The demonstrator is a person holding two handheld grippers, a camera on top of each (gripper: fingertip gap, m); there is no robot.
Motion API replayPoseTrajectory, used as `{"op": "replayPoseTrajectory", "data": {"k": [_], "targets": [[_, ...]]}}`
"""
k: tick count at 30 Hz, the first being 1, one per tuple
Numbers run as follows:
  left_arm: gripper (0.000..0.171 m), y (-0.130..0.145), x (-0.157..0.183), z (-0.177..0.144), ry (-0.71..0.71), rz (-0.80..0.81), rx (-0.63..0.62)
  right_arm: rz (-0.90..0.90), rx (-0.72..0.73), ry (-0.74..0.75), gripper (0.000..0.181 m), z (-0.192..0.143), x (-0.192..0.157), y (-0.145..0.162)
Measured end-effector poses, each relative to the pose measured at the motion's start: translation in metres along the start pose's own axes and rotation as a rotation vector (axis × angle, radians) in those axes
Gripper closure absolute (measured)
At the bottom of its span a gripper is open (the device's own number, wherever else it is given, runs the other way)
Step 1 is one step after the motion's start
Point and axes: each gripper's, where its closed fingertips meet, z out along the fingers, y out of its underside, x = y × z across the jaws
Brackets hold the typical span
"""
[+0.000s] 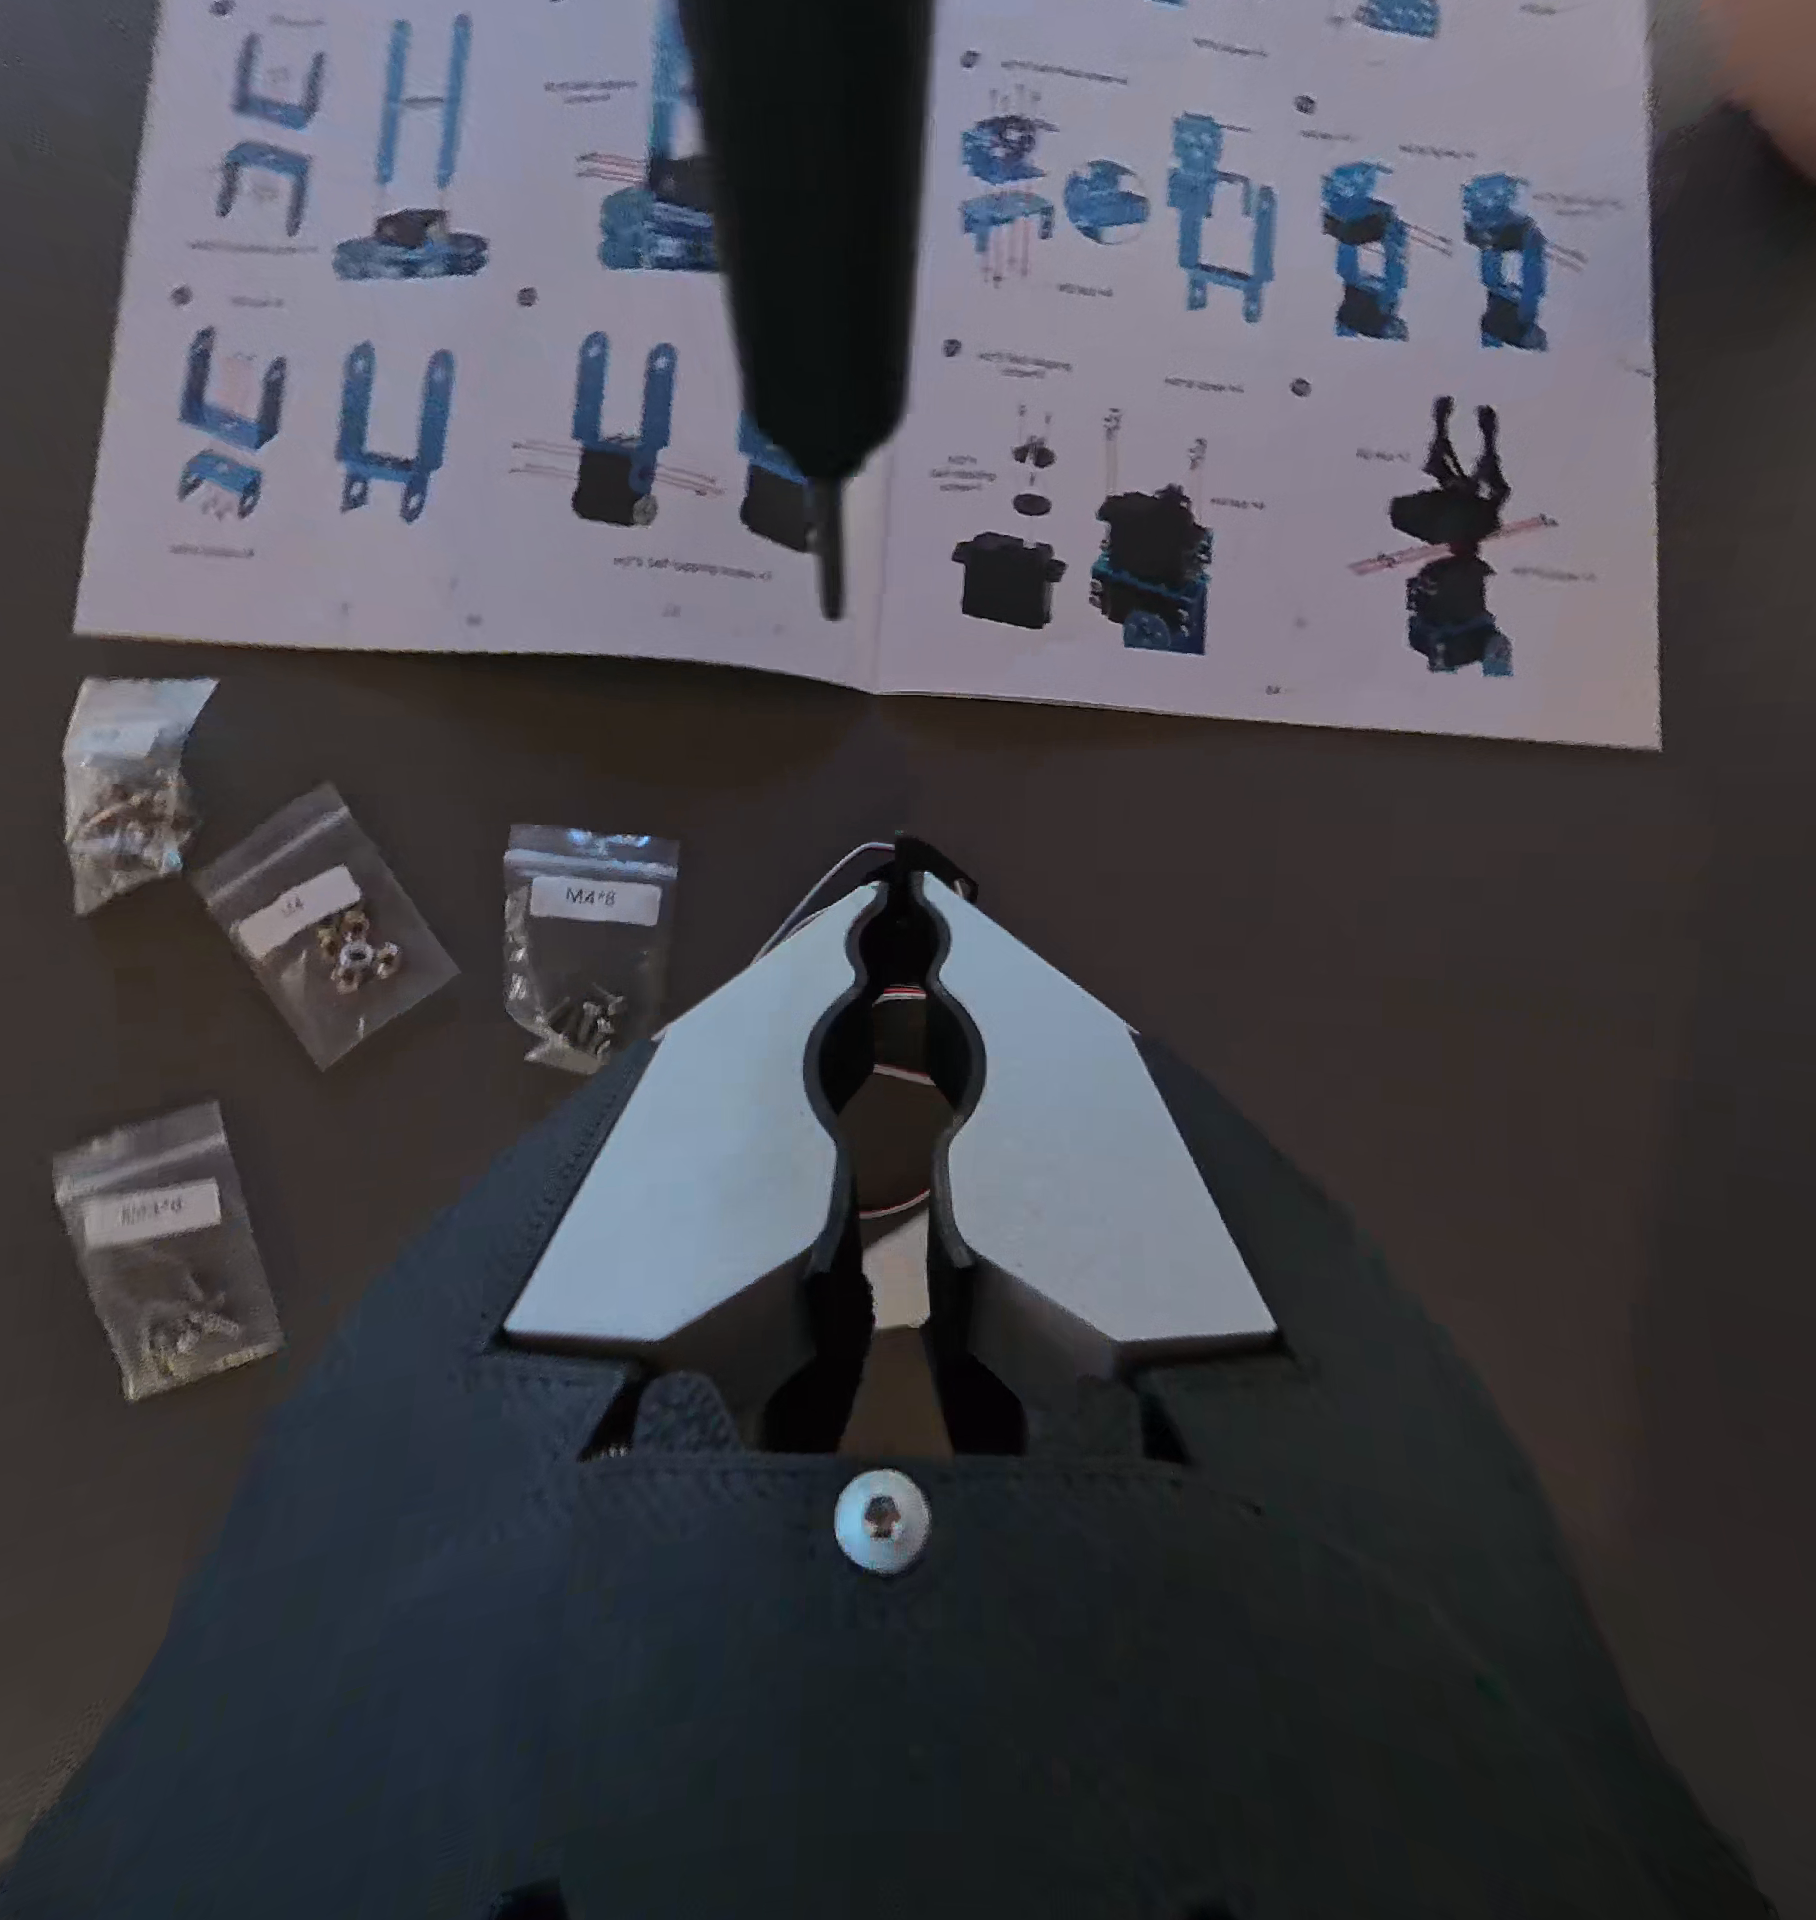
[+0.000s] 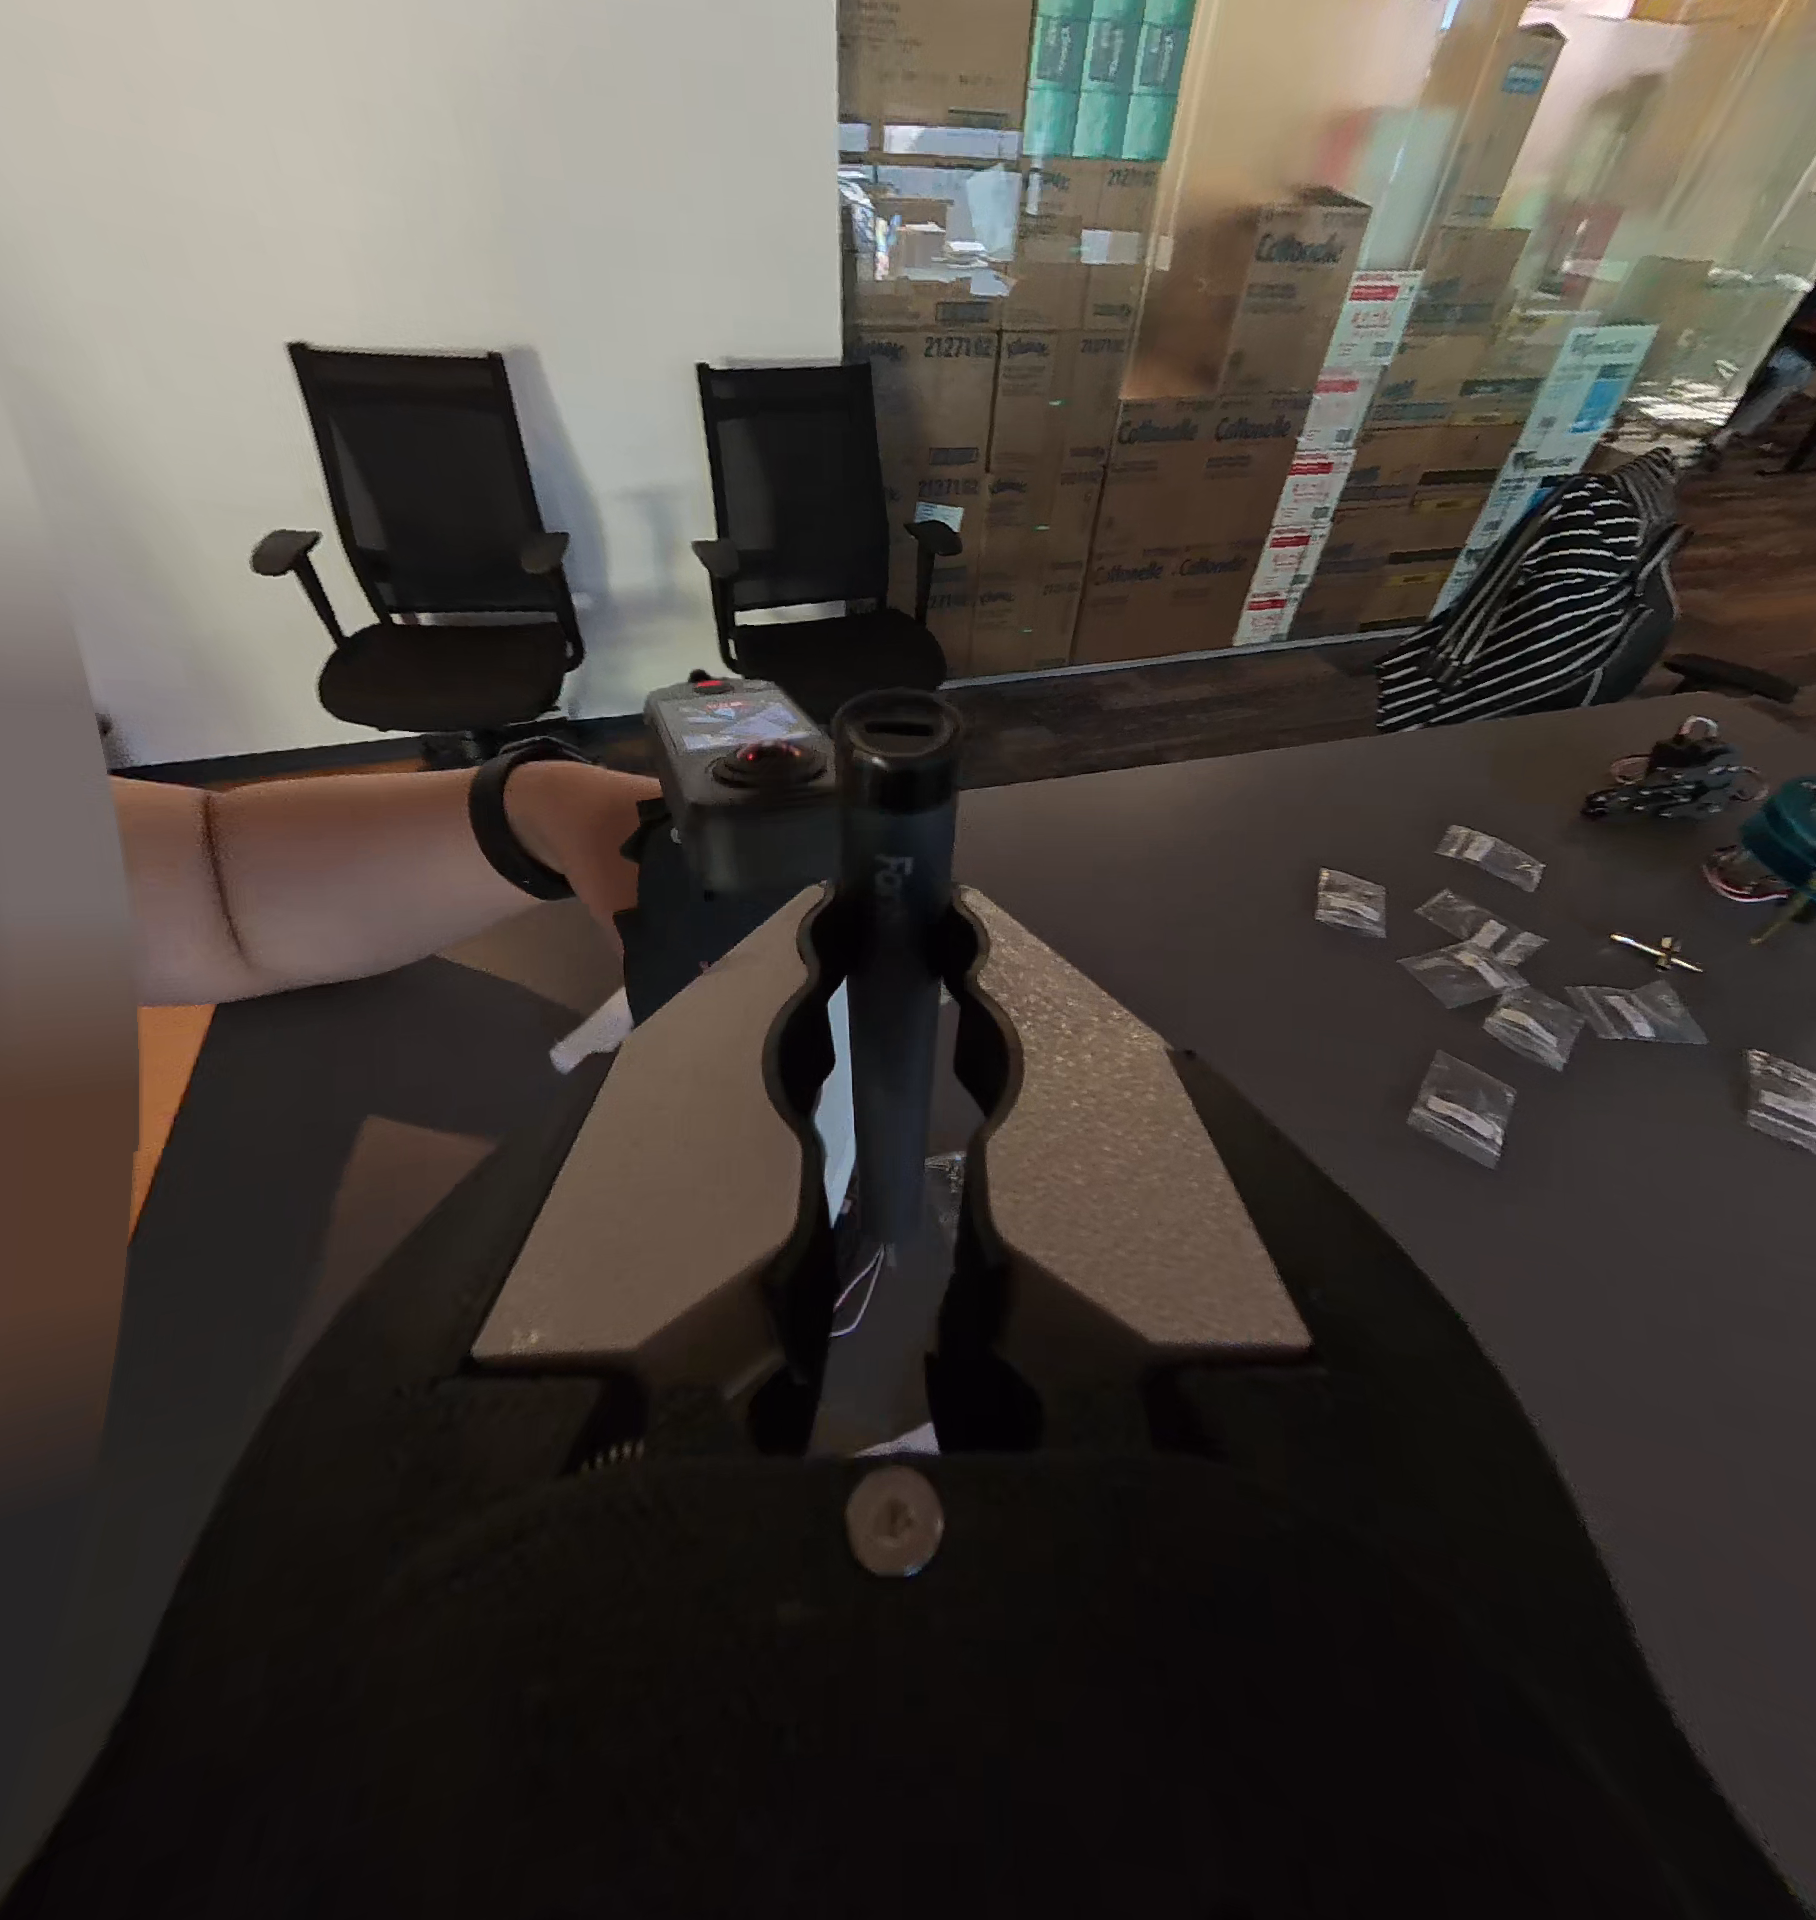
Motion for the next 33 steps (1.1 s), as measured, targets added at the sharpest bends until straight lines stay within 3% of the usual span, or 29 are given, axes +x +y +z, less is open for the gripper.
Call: {"op": "replayPoseTrajectory", "data": {"k": [7, 14, 19, 33], "targets": [[0.171, 0.010, -0.007, -0.008, -0.207, -0.194, 0.050, 0.051, 0.107, -0.080, 0.166, 0.007, 0.000, 0.000], [0.171, 0.015, -0.004, -0.013, -0.260, -0.383, 0.116, 0.095, 0.147, -0.276, 0.166, 0.039, -0.011, -0.001], [0.171, 0.016, -0.007, -0.015, -0.335, -0.320, 0.134, 0.061, 0.119, -0.299, 0.166, 0.045, -0.014, 0.013], [0.171, 0.018, -0.006, -0.014, -0.347, -0.302, 0.174, 0.074, 0.141, -0.360, 0.166, 0.053, -0.025, 0.019]]}}
